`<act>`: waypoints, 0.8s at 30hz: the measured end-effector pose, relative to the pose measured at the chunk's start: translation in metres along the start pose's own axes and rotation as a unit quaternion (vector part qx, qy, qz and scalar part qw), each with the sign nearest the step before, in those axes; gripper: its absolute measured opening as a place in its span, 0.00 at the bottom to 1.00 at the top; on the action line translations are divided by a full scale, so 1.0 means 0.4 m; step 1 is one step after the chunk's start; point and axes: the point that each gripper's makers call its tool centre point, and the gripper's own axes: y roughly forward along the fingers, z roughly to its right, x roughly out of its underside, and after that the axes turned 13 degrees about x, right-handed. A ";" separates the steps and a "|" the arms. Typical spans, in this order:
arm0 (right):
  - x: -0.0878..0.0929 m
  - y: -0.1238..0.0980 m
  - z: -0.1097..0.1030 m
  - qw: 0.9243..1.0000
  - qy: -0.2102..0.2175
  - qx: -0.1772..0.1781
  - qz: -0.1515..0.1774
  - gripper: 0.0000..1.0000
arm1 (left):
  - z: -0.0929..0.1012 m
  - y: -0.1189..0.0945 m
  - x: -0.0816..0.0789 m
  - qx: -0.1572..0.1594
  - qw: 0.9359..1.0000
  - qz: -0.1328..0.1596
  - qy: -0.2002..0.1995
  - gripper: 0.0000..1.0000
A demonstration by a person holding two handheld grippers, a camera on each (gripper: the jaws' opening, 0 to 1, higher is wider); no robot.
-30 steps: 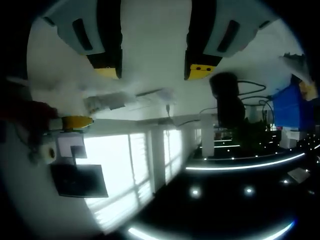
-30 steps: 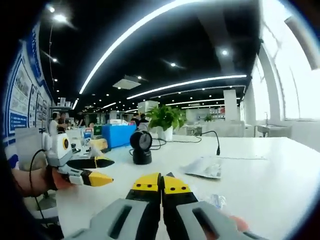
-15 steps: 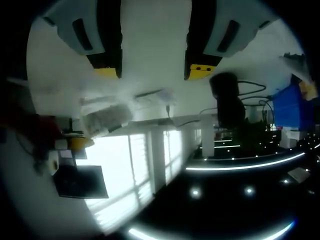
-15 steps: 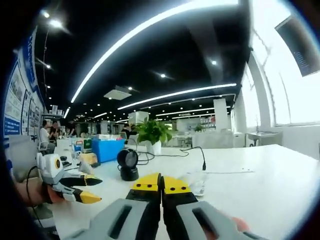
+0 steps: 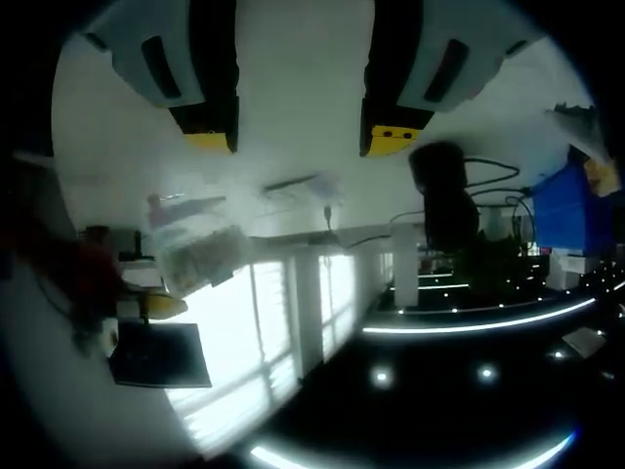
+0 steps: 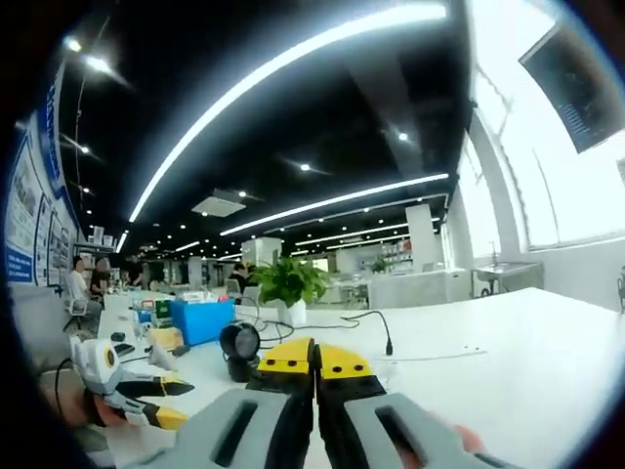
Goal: Clip sheet goods on table flip sheet goods clip sheet goods scan sheet goods put sheet goods back to table
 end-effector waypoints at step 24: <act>-0.002 -0.064 0.113 0.990 0.107 0.087 0.032 0.00 | 0.004 0.002 0.002 0.002 1.000 -0.003 0.000 0.42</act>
